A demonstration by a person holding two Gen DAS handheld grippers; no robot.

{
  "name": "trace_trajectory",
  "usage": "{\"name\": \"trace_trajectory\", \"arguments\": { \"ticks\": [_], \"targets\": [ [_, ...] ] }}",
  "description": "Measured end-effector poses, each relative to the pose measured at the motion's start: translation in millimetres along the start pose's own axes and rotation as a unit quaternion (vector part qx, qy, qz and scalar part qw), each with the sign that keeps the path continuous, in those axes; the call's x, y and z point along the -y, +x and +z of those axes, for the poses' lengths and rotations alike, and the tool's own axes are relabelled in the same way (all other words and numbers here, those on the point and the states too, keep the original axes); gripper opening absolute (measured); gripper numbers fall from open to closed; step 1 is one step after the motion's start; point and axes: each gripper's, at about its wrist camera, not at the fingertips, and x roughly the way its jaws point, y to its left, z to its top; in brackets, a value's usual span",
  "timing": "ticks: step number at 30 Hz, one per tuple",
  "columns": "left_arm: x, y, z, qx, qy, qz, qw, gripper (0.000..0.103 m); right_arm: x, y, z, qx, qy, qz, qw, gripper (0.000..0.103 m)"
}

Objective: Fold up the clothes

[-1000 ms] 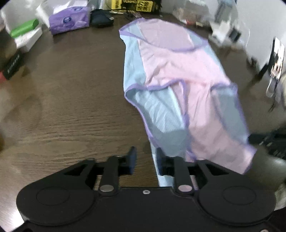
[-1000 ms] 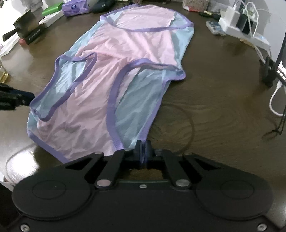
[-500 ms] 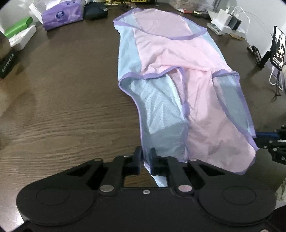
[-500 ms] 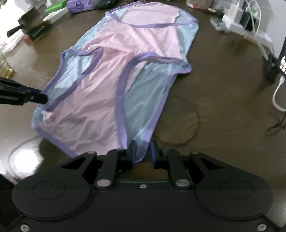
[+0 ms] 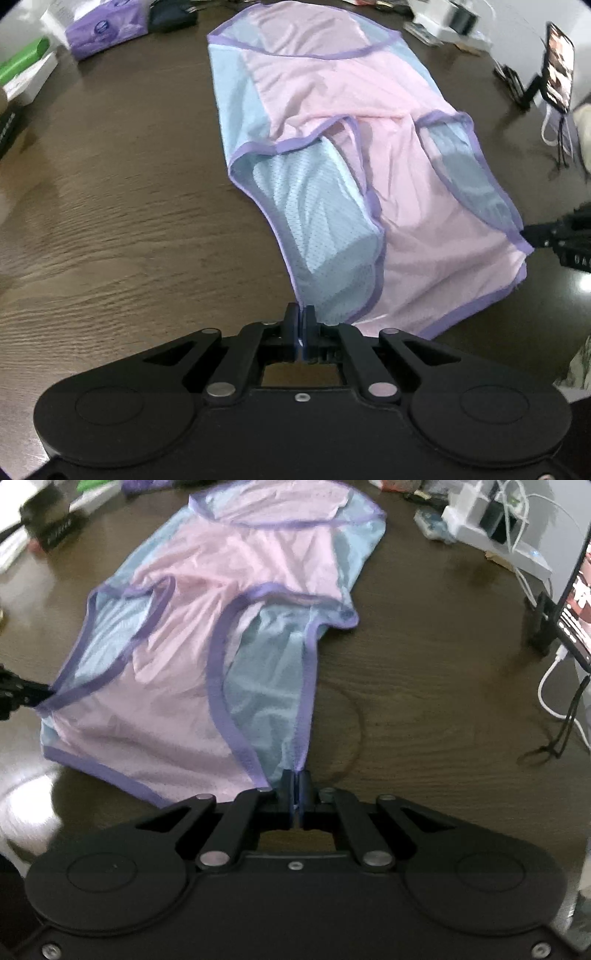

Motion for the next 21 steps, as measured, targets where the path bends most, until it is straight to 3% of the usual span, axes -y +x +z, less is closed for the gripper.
{"name": "trace_trajectory", "arguments": {
  "ticks": [3, 7, 10, 11, 13, 17, 21],
  "targets": [
    [-0.3, -4.2, 1.1, 0.002, 0.005, 0.014, 0.9999, 0.003, 1.0, -3.4, -0.6, -0.015, -0.011, 0.01, 1.0, 0.005],
    [-14.1, -17.8, 9.0, 0.025, 0.004, 0.012, 0.9996, 0.009, 12.3, -19.0, 10.8, 0.025, 0.011, 0.016, 0.999, 0.028],
    [-28.3, -20.8, 29.7, 0.055, -0.007, 0.022, 0.9982, 0.026, 24.5, -18.1, 28.7, 0.052, 0.028, 0.018, 0.998, 0.029],
    [-29.9, -19.2, 36.9, 0.064, -0.009, 0.03, 0.9975, 0.027, 27.6, -15.2, 35.4, 0.058, 0.03, 0.016, 0.998, 0.029],
    [-31.3, -9.0, 54.0, 0.075, -0.009, 0.047, 0.996, 0.027, 31.7, -5.1, 49.1, 0.067, 0.029, 0.009, 0.997, 0.029],
    [-23.7, 22.3, 82.7, 0.061, 0.045, 0.099, 0.9923, 0.027, 45.1, 15.5, 70.4, 0.062, 0.059, 0.029, 0.996, 0.029],
    [-26.5, 29.3, 84.4, 0.068, 0.046, 0.102, 0.9913, 0.028, 47.7, 25.0, 70.8, 0.057, 0.075, 0.032, 0.995, 0.024]
  ]
}}
